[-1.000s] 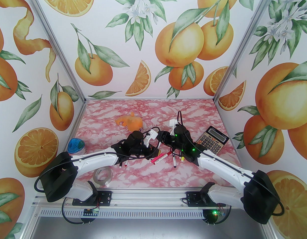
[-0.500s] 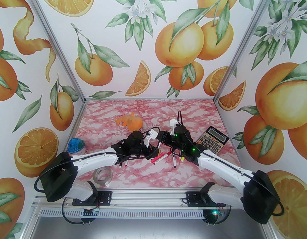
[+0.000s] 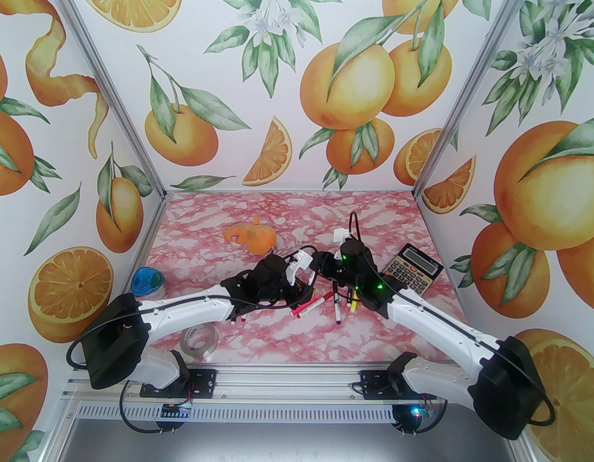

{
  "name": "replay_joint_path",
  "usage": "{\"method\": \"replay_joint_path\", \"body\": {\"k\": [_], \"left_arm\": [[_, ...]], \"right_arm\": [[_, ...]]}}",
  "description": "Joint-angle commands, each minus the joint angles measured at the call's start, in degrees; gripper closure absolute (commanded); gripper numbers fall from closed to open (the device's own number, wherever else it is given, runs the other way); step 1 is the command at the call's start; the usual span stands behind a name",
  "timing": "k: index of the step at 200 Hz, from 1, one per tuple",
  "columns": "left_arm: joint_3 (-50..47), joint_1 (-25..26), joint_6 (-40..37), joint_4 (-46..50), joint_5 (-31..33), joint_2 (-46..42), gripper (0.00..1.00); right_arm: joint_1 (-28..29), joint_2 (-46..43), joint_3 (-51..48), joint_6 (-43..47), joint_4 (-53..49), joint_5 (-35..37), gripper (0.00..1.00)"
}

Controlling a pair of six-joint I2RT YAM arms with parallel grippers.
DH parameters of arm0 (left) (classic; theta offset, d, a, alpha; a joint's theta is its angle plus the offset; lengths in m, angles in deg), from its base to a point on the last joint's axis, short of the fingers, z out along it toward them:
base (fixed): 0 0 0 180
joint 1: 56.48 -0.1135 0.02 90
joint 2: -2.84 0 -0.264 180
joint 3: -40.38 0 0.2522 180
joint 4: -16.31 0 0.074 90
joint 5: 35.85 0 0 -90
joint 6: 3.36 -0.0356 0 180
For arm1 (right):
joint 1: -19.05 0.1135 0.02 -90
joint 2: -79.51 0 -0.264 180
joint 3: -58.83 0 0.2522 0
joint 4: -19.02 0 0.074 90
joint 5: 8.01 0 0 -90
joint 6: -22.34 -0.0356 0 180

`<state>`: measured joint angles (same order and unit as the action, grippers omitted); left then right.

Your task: Open the pen caps

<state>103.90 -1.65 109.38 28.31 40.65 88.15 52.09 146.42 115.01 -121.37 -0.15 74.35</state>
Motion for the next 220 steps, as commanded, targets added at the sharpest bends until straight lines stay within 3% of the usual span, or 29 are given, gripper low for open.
{"method": "replay_joint_path", "body": {"k": [1, 80, 124, 155, 183, 220], "left_arm": [[1.20, 2.50, -3.56, 9.10, 2.42, 0.78, 0.99], [4.33, 6.85, -5.25, 13.73, 10.37, 4.46, 0.99], [3.17, 6.78, -2.61, 8.50, 2.24, 5.30, 1.00], [2.42, 6.65, -2.44, 7.57, 0.00, 5.04, 1.00], [0.38, 5.42, -0.78, 3.17, -7.67, 4.99, 1.00], [-2.03, 3.55, 0.22, 1.82, -9.31, 2.94, 1.00]], "right_arm": [[-4.85, -1.10, 2.39, 0.10, -0.91, 12.22, 0.91], [-8.51, -2.46, 2.41, -1.22, 0.46, 16.30, 0.92], [-9.61, -4.42, -0.21, -1.01, 5.43, 17.91, 0.92], [-10.87, -4.43, -1.07, -0.19, 6.71, 17.08, 0.92], [-11.54, -4.69, -3.33, 2.38, 12.54, 15.20, 0.92], [-12.03, -4.65, -4.74, 7.58, 17.24, 12.38, 0.93]]}}
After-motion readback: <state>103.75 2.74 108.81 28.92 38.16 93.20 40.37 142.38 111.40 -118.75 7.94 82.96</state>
